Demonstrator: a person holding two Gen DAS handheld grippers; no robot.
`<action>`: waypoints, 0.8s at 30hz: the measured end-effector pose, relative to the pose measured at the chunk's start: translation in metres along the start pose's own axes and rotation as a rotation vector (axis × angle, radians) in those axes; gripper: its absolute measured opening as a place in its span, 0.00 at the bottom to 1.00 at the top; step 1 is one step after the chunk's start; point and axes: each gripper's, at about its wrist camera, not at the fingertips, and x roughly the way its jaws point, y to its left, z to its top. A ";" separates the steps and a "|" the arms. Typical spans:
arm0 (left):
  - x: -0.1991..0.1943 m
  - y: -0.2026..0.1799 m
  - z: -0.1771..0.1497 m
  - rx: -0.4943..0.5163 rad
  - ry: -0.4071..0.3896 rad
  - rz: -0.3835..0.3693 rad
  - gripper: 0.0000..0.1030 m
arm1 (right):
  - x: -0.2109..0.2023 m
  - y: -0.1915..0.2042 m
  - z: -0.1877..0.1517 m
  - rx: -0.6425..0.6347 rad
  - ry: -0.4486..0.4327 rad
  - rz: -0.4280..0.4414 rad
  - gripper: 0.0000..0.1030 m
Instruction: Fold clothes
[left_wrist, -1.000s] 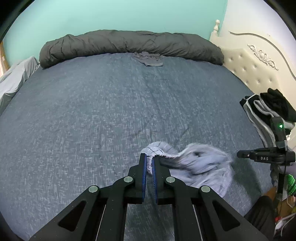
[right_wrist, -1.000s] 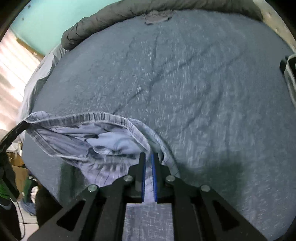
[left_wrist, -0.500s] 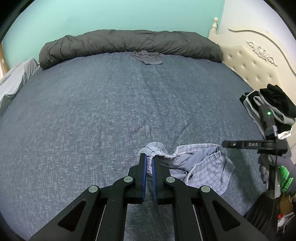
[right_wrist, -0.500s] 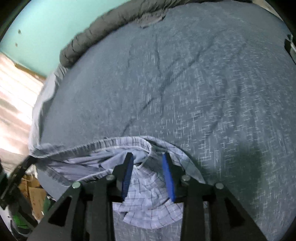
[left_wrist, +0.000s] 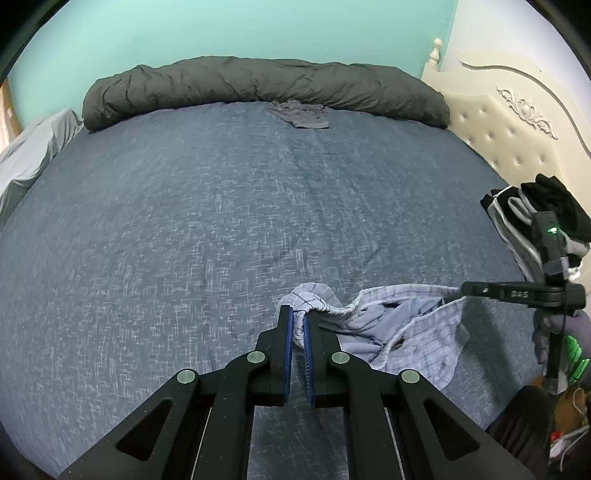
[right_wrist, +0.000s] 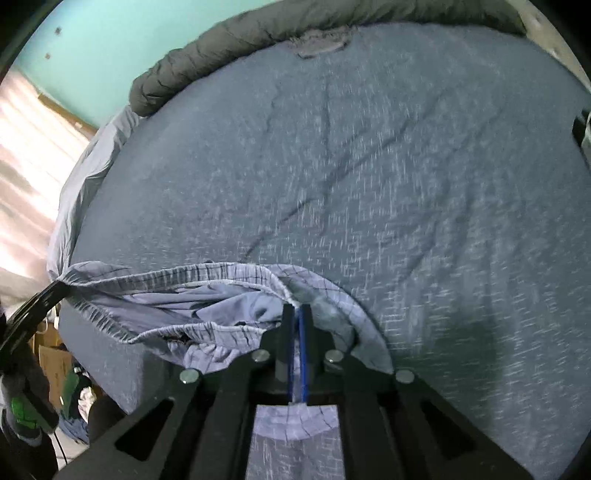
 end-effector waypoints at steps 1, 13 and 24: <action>-0.002 0.000 0.000 -0.002 -0.003 0.001 0.06 | -0.008 0.000 0.001 -0.009 -0.014 0.000 0.01; -0.071 -0.027 0.038 0.045 -0.137 -0.004 0.06 | -0.132 0.005 0.034 -0.064 -0.226 0.034 0.01; -0.155 -0.050 0.068 0.079 -0.250 0.034 0.06 | -0.221 0.038 0.037 -0.148 -0.383 0.054 0.01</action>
